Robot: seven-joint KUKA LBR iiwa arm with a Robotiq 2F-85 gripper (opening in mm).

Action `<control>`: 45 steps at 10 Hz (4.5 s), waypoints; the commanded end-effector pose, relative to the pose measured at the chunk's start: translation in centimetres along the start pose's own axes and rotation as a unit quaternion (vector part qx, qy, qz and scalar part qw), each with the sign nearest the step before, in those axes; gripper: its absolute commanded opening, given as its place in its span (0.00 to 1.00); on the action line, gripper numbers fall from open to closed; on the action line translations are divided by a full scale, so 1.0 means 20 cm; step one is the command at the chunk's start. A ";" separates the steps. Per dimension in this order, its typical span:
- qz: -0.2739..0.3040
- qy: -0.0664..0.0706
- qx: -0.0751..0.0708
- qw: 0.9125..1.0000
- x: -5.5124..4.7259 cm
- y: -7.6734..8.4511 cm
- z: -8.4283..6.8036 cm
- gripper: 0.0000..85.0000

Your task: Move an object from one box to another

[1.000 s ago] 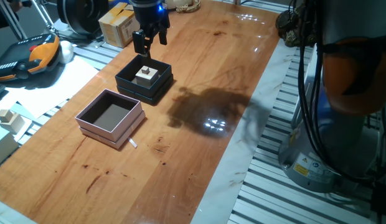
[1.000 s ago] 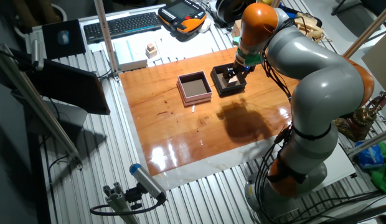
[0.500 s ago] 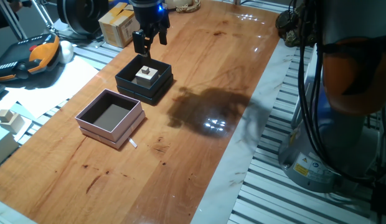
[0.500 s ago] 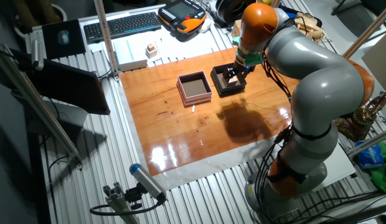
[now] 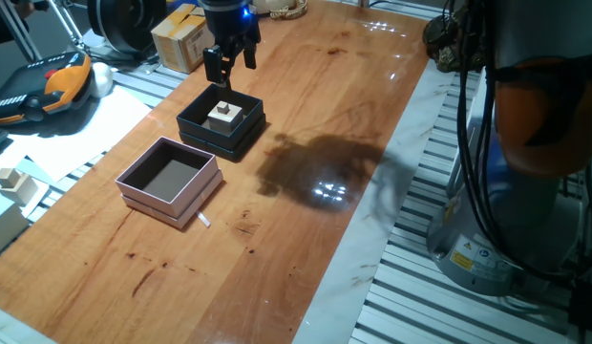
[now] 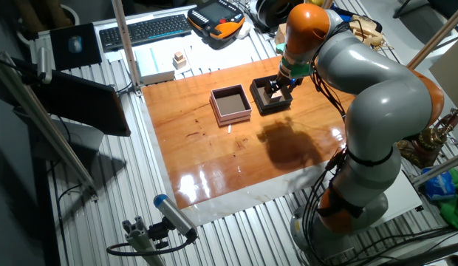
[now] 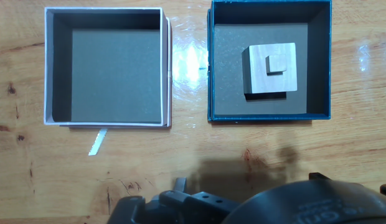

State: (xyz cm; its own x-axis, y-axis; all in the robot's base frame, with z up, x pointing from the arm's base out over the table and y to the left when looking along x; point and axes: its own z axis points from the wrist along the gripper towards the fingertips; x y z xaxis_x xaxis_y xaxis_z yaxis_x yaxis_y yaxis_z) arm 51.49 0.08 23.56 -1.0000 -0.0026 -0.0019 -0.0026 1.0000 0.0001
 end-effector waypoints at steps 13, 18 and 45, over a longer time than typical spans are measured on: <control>-0.043 0.010 -0.003 0.999 -0.01 0.00 -0.01 0.00; -0.043 0.006 -0.004 0.999 -0.01 -0.02 0.00 0.00; 0.016 0.001 -0.010 1.000 -0.29 -0.16 0.13 0.00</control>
State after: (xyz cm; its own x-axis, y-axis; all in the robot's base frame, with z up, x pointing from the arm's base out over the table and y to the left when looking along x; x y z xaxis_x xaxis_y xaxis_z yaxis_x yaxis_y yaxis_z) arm 57.25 -3.12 20.89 -0.9996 0.0280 0.0008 0.0280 0.9994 0.0196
